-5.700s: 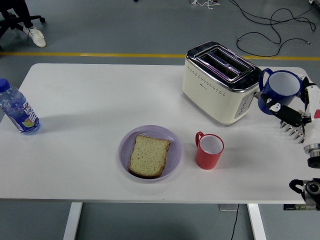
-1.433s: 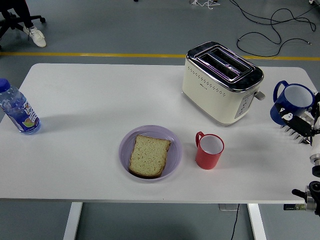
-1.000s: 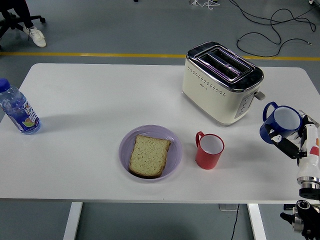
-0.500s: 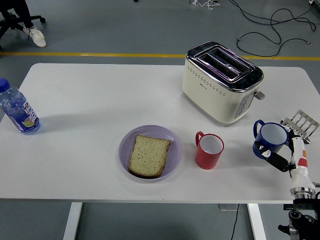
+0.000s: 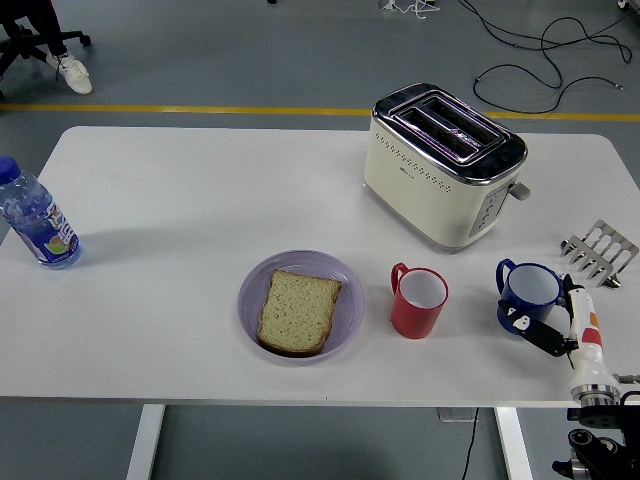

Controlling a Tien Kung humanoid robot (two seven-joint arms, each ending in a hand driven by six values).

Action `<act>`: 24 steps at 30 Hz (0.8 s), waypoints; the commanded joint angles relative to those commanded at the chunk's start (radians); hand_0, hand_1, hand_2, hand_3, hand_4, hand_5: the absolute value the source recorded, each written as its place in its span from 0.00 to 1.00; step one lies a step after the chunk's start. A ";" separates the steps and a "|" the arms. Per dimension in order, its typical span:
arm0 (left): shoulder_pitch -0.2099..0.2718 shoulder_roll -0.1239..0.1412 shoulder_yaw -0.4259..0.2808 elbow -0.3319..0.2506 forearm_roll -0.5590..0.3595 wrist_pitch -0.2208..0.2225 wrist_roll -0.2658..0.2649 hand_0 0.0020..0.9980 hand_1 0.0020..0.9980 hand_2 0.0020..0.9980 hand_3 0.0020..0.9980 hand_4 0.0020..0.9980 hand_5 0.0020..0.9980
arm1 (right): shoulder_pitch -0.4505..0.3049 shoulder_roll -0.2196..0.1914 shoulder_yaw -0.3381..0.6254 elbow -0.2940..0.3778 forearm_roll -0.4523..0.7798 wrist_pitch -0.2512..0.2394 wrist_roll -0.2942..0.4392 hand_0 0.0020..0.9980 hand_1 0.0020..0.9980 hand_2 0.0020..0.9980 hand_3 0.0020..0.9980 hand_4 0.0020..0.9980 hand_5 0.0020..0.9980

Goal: Pick up the cup,pour liquid into bread,place the cup on the desk

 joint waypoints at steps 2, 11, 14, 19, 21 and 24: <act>-0.001 0.000 0.000 0.000 -0.001 0.000 0.000 0.65 0.69 0.71 0.59 0.29 0.88 | 0.001 -0.001 0.000 -0.002 -0.002 0.001 0.001 0.61 0.53 0.62 0.65 0.68 0.06; -0.001 -0.001 0.003 0.000 -0.001 -0.001 0.000 0.65 0.69 0.71 0.59 0.30 0.88 | 0.001 -0.005 0.000 -0.001 -0.017 0.002 -0.004 0.61 0.53 0.62 0.74 0.73 0.07; -0.002 0.000 0.003 0.000 -0.002 0.000 0.000 0.65 0.69 0.71 0.59 0.30 0.88 | 0.003 -0.009 -0.001 0.000 -0.033 0.001 -0.014 0.61 0.53 0.65 0.78 0.81 0.08; -0.001 0.000 0.003 0.000 -0.004 0.001 0.001 0.65 0.69 0.71 0.59 0.30 0.88 | 0.001 -0.007 0.000 0.000 -0.051 -0.001 -0.025 0.61 0.53 0.65 0.78 0.81 0.08; 0.000 0.000 0.002 0.000 -0.004 0.001 0.001 0.65 0.69 0.71 0.59 0.30 0.88 | -0.002 -0.006 0.000 -0.001 -0.057 -0.001 -0.029 0.61 0.53 0.66 0.80 0.84 0.08; 0.003 -0.001 0.003 0.000 -0.002 0.001 0.001 0.65 0.69 0.71 0.59 0.30 0.88 | -0.005 -0.007 -0.002 0.001 -0.059 -0.004 -0.028 0.61 0.53 0.66 0.80 0.84 0.08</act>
